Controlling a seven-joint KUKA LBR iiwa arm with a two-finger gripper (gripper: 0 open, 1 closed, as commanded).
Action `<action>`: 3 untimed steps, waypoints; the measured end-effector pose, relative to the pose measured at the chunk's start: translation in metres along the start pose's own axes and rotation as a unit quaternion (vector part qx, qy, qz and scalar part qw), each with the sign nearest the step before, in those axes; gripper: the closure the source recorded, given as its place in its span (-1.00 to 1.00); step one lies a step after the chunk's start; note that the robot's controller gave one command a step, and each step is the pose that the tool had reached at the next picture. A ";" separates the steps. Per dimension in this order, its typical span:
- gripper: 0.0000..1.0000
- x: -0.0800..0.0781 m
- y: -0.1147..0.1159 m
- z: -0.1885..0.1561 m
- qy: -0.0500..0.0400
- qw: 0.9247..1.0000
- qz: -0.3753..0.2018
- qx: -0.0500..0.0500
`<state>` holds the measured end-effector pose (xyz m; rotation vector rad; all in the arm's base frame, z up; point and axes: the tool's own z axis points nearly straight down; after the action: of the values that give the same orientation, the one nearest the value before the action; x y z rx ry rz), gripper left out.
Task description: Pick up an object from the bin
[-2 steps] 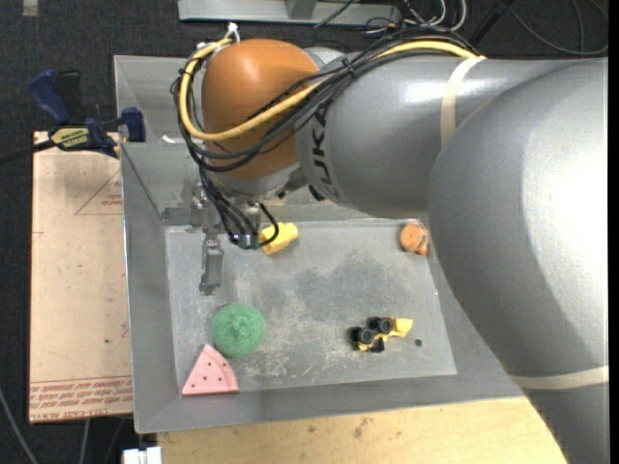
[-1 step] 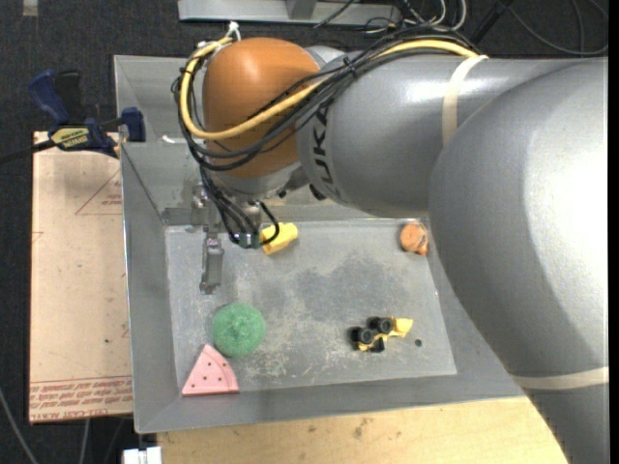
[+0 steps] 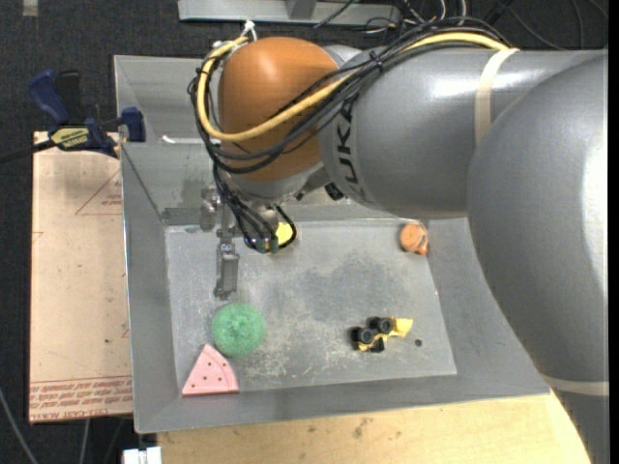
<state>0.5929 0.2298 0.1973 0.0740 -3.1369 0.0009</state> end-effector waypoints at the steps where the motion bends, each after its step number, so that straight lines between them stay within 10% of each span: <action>1: -1.00 0.018 -0.019 0.024 -0.008 1.000 -0.016 -0.002; 2: -1.00 0.071 -0.027 0.072 -0.002 0.999 -0.032 -0.001; 3: 1.00 0.111 -0.065 0.091 -0.002 0.994 -0.112 -0.001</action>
Offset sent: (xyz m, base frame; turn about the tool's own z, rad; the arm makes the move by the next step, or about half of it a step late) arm -0.0919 -0.0347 -0.0868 -0.0819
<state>0.4849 0.1598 0.1065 0.4262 -3.1120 -0.0021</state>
